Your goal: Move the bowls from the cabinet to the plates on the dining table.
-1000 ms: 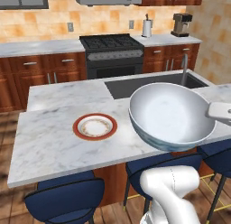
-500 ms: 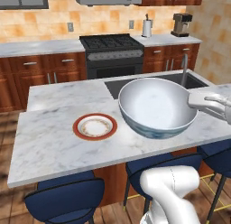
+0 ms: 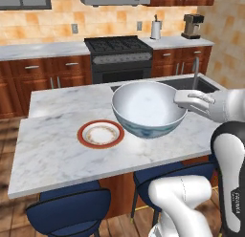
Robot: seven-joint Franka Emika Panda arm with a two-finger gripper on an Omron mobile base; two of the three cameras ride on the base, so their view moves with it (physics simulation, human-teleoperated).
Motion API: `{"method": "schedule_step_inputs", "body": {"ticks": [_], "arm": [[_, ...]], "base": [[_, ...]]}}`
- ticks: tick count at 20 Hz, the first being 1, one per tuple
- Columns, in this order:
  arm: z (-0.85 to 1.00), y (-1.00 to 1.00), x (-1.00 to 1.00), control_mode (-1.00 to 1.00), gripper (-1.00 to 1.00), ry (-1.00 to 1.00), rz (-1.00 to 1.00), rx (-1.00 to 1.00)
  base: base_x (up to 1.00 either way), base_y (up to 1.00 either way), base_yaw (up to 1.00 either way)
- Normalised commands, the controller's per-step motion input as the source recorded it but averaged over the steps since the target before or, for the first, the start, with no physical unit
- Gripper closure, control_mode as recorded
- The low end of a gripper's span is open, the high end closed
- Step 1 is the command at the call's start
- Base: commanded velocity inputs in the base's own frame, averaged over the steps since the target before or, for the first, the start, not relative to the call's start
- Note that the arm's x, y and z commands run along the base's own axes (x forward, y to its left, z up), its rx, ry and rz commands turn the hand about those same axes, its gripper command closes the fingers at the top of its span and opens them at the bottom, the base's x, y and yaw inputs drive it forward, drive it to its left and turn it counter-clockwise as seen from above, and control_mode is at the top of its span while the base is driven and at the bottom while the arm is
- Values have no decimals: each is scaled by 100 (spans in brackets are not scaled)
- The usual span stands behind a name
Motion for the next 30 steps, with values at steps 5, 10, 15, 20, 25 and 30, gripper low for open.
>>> {"method": "schedule_step_inputs", "body": {"ticks": [5, 10, 15, 20, 25, 30], "arm": [[-17, 14, 40, -100, 100, 8, 0, 0], [-31, 8, 31, -100, 100, 7, 0, -2], [-24, 24, 37, -100, 100, 1, 0, -2], [-17, 28, 47, -100, 100, 0, 0, -1], [-14, 12, 38, -100, 100, 0, 0, 0], [-11, 1, 24, -100, 100, 0, 0, 0]], "base": [[0, 0, 0], [0, 0, 0], [0, 0, 0], [0, 0, 0], [0, 0, 0], [0, 0, 0]]}}
